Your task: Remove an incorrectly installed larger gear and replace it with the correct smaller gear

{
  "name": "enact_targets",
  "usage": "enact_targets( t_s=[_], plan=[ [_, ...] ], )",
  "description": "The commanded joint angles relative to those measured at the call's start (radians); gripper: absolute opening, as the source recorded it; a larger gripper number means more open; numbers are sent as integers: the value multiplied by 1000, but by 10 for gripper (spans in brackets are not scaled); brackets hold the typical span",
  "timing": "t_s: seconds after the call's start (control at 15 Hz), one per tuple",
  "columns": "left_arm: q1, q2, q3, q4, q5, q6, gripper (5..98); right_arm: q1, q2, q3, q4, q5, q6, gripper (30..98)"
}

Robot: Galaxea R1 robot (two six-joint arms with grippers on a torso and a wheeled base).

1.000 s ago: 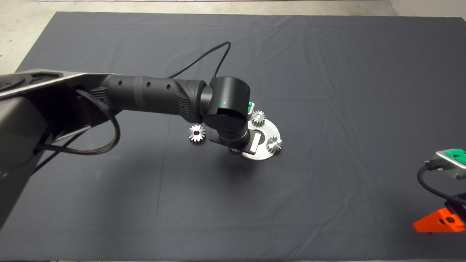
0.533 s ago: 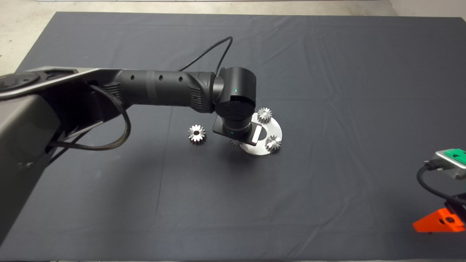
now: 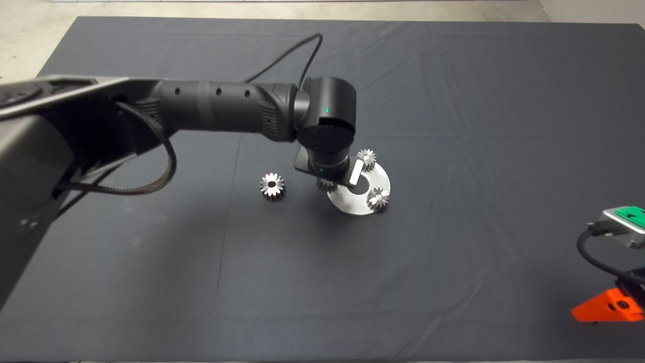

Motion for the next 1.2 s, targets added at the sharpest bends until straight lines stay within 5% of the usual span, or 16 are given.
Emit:
enact_targets(
  t_s=[0.0,1.13],
  plan=[
    [-13,8,4,3,11,1,373,12,-2,5,31,-1,-5,977],
    [15,22,-28,10,-4,-12,373,12,-3,5,31,-4,-5,977]
  ],
)
